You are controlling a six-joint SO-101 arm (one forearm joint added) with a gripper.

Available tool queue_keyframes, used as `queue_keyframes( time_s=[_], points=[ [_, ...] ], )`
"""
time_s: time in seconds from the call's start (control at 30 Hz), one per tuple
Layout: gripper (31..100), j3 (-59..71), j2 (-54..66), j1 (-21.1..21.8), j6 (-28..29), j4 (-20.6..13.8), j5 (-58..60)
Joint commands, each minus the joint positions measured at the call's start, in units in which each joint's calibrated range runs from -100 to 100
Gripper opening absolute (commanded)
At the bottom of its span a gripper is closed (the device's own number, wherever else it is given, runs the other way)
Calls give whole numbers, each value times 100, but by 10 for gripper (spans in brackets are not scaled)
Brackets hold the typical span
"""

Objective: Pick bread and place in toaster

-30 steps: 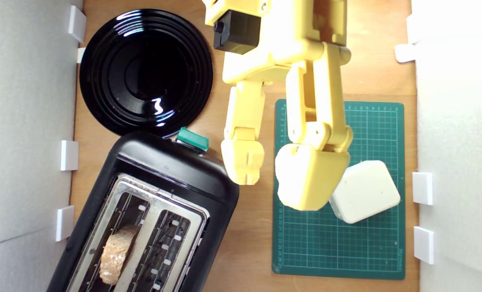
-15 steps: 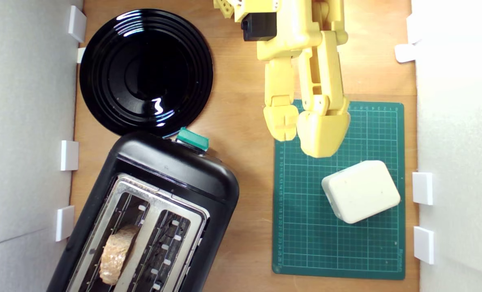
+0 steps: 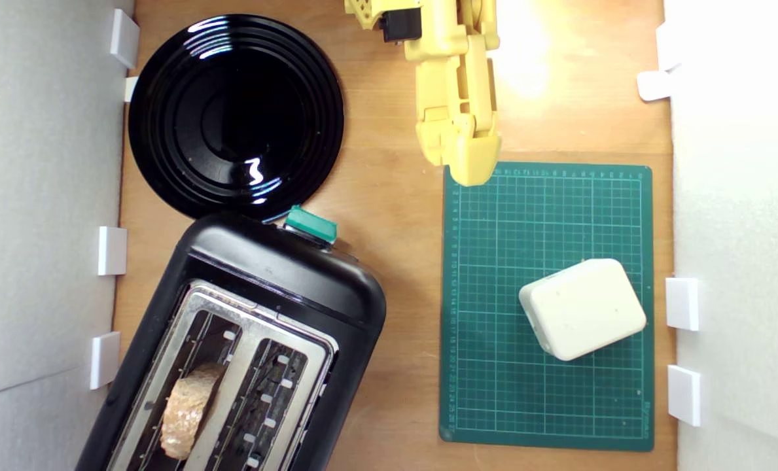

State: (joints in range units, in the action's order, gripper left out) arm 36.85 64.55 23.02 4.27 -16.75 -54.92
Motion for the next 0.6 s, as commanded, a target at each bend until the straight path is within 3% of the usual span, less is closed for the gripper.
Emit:
queue_keyframes(
  time_s=[0.0, 0.1, 0.3, 0.57],
  points=[
    [953, 823, 824, 123, -299, 61, 176],
    [947, 1504, 1348, 115, -466, 61, 176],
    [816, 2457, 2114, 83, -806, 7, 176],
    [740, 3701, 3046, 59, -1246, -30, 176]
  ],
)
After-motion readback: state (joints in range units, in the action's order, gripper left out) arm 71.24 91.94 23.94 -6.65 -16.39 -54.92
